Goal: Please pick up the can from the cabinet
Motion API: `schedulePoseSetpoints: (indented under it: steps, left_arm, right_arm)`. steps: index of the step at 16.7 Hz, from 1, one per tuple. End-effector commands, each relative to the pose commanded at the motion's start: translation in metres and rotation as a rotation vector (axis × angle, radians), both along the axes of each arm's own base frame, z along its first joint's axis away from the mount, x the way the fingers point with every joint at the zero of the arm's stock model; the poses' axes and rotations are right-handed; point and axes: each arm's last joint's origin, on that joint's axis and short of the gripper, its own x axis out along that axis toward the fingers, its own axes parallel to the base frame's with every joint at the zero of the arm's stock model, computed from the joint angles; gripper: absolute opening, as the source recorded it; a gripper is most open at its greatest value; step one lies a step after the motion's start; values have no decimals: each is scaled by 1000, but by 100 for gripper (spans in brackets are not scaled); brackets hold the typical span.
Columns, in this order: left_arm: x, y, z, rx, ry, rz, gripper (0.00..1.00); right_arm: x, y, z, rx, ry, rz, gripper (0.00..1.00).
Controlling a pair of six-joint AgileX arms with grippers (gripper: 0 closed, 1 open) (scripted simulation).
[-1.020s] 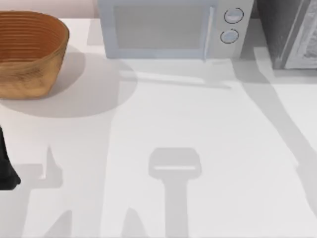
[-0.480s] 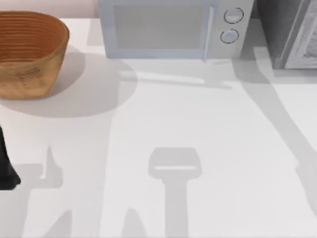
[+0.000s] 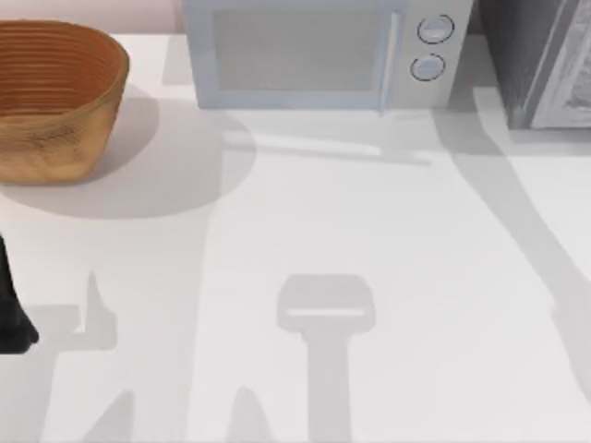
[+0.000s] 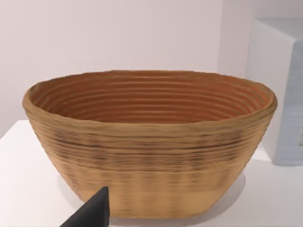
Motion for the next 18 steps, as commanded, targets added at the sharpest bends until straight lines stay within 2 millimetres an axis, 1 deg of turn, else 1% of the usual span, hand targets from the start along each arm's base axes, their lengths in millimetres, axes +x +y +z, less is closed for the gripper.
schedulePoseSetpoints:
  steps: [3, 4, 5, 7, 9, 11, 12, 13, 14, 15, 18]
  left_arm:
    - [0, 0, 0, 0, 0, 0, 100]
    - [0, 0, 0, 0, 0, 0, 100]
    - [0, 0, 0, 0, 0, 0, 100]
    - [0, 0, 0, 0, 0, 0, 100]
    - [0, 0, 0, 0, 0, 0, 100]
    - [0, 0, 0, 0, 0, 0, 100]
    - [0, 0, 0, 0, 0, 0, 100]
    - [0, 0, 0, 0, 0, 0, 100]
    - [0, 0, 0, 0, 0, 0, 100]
    - [0, 0, 0, 0, 0, 0, 100]
    - [0, 0, 0, 0, 0, 0, 100]
  right_arm:
    - [-2, 1, 1, 2, -1, 1, 0]
    - [-8, 3, 4, 3, -1, 1, 0]
    - [-20, 6, 10, 5, -3, 1, 0]
    - [-55, 14, 25, 6, -3, -2, 0]
    - [-101, 19, 41, 5, -1, 0, 0]
    - [-147, 13, 54, 5, -2, 2, 0]
    - [-163, 8, 57, 4, -2, 2, 0]
    - [-174, 5, 59, 3, -1, 2, 0]
    - [-179, 3, 60, 2, -1, 1, 0]
    - [-181, 2, 60, 1, -1, 1, 0]
    - [-180, 2, 60, 3, -2, -1, 0]
